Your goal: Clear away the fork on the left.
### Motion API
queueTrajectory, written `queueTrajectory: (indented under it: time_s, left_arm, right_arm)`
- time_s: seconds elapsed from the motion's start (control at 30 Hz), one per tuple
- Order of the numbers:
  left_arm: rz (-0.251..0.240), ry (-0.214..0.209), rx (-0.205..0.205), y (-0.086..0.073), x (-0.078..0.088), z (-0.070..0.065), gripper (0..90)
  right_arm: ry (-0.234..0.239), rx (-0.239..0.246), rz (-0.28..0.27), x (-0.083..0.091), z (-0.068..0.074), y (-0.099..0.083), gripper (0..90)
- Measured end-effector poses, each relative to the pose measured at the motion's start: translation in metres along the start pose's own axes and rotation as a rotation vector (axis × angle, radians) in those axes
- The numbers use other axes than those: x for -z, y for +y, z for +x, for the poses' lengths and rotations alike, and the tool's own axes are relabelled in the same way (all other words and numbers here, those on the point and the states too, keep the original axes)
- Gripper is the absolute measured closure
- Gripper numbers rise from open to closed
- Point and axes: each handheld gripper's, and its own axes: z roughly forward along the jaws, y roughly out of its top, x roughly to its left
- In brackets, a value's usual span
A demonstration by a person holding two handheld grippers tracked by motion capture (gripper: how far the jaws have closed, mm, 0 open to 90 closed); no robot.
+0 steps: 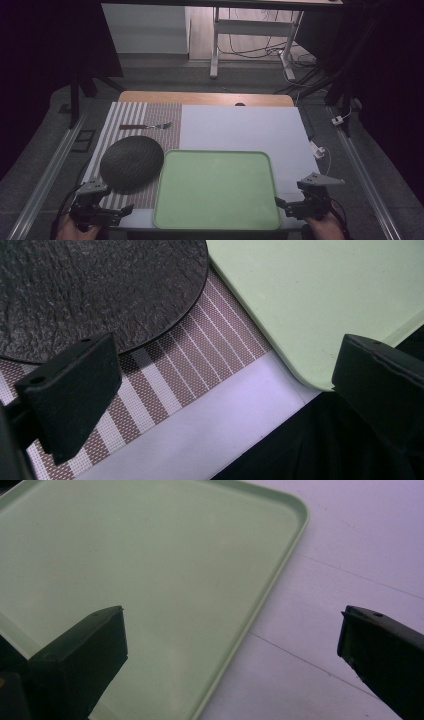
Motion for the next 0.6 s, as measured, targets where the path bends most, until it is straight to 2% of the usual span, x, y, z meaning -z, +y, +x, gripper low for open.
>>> queueTrajectory:
  time_s: [0.13, 0.3, 0.6]
  left_arm:
    - [-0.014, 0.000, 0.008, -0.0004, 0.0014, 0.0010, 0.0]
    - [-0.036, 0.044, -0.003, -0.0001, 0.0024, -0.0002, 0.0]
    - [-0.006, 0.067, 0.013, 0.0013, -0.0005, 0.0006, 0.0]
  right_arm:
    - [0.004, 0.003, 0.007, -0.0003, 0.0010, -0.0001, 1.1]
    - [0.006, 0.004, 0.007, -0.0002, 0.0008, -0.0002, 1.1]
    - [0.015, -0.001, 0.006, 0.0001, -0.0004, -0.0001, 1.1]
